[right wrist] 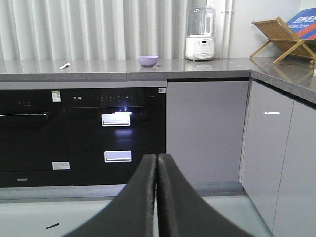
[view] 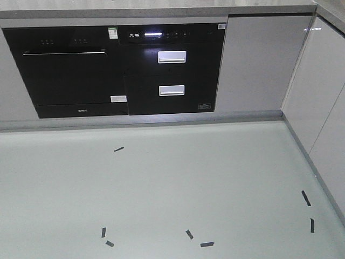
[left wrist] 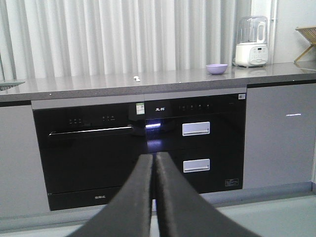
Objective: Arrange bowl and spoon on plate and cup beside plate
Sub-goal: 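Drive the base toward the counter holding the spoon and bowl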
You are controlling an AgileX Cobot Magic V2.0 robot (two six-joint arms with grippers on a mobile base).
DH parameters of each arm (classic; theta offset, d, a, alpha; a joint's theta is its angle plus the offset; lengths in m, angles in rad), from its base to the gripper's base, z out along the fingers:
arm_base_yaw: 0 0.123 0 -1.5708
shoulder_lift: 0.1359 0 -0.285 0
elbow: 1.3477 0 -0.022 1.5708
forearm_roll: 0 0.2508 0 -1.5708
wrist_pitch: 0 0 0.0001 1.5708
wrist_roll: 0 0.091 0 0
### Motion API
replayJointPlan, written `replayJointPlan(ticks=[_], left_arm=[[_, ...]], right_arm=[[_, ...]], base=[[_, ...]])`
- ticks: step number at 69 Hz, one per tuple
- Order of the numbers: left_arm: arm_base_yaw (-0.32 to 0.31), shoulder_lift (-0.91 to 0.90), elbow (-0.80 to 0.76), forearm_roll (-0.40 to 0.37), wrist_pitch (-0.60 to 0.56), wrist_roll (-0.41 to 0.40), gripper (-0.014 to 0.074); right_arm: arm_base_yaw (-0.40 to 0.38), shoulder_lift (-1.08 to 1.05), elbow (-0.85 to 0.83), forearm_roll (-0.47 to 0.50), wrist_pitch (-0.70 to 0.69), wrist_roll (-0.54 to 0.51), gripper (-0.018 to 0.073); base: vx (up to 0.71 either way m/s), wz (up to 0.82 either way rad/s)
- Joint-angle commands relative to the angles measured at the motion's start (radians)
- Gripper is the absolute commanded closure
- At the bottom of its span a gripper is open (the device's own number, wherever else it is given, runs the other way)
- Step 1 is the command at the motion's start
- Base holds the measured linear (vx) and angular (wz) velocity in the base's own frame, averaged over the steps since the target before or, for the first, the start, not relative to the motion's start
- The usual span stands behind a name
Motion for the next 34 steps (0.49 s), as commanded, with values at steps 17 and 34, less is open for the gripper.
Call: replayJointPlan(ticks=[17,34], left_arm=[[0.000,-0.014,-0.020,-0.007,-0.076,-0.006,0.0603],[0.000,-0.014,-0.020,-0.007,-0.076,-0.006,0.0603]], right_arm=[[0.000,-0.006,0.010,-0.010,-0.077,-0.007,0.0568],[0.000,-0.006,0.010,-0.010,-0.075,-0.007,0.0568]], base=[[0.09,-0.05],[0.14,0.00]])
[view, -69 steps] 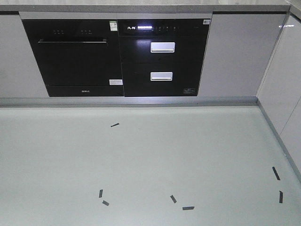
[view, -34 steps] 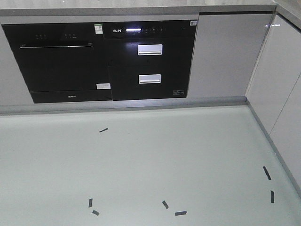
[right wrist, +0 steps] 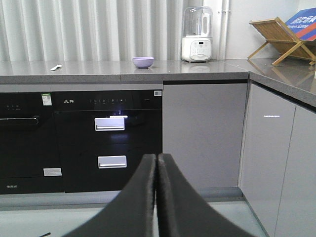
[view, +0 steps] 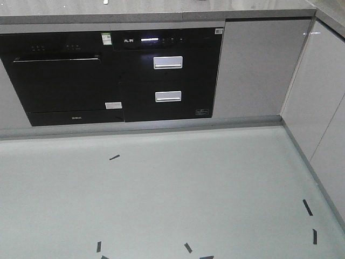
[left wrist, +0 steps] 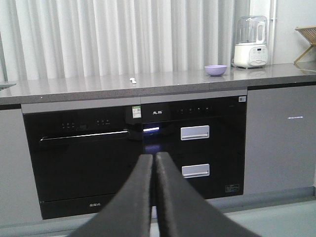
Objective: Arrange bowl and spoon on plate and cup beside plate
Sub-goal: 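Drive the base toward the counter holding the spoon and bowl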
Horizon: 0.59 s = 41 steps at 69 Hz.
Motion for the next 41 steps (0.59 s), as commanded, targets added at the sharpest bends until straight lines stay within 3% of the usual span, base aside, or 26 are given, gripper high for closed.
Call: replayJointPlan(ticks=[1,41], left_arm=[[0.000,-0.014,-0.020,-0.007,-0.076,-0.006,0.0603],[0.000,-0.014,-0.020,-0.007,-0.076,-0.006,0.0603]], right_arm=[[0.000,-0.006,0.010,-0.008,-0.075,-0.007,0.0568],[0.000,-0.006,0.010,-0.008,-0.075,-0.007,0.0568]], base=[[0.17,0.03],[0.22,0.03]])
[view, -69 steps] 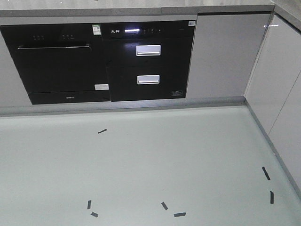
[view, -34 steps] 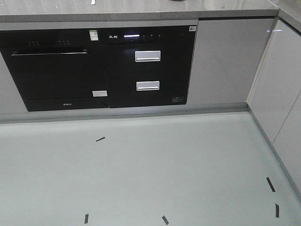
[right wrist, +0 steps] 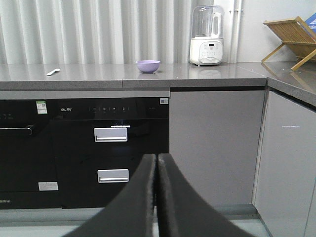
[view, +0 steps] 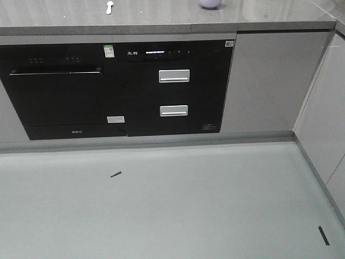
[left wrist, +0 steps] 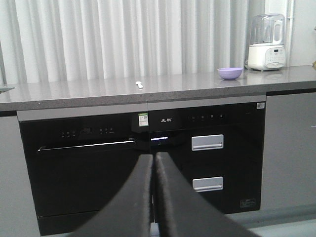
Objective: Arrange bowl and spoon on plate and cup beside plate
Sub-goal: 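Drive the base toward the counter holding the spoon and bowl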
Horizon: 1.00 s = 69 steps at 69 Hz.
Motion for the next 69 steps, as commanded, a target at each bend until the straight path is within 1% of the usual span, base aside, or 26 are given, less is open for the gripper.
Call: replayJointPlan(ticks=[1,69], left_arm=[[0.000,-0.014,-0.020,-0.007,-0.076,-0.006,0.0603],[0.000,-0.014,-0.020,-0.007,-0.076,-0.006,0.0603]], right_arm=[[0.000,-0.006,0.010,-0.008,-0.075,-0.007,0.0568],[0.000,-0.006,0.010,-0.008,-0.073,-0.007,0.0568]], base=[[0.26,0.00],[0.26,0.01]])
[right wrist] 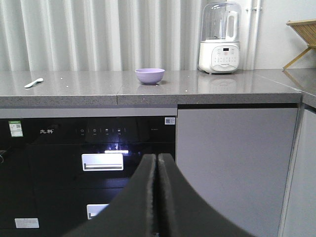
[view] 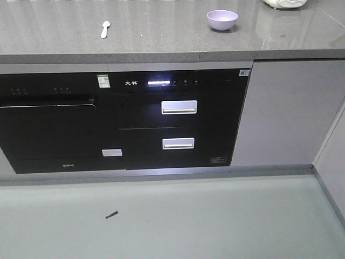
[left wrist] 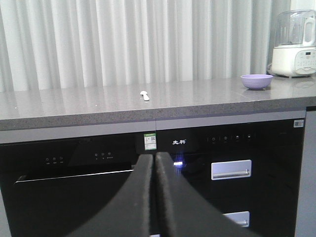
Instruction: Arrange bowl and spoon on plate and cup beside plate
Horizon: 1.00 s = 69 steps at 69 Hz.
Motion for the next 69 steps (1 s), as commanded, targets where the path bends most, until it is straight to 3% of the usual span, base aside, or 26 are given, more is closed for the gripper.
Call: replayJointPlan(ticks=[1,69], left_arm=[[0.000,-0.014,-0.020,-0.007,-0.076,-0.006,0.0603],[0.000,-0.014,-0.020,-0.007,-0.076,-0.006,0.0603]], right_arm=[[0.000,-0.006,0.010,-0.008,-0.073,-0.007,0.0568],[0.000,-0.006,0.010,-0.008,-0.073,-0.007,0.0568]], base=[[0.25,0.01],[0.23,0.03]])
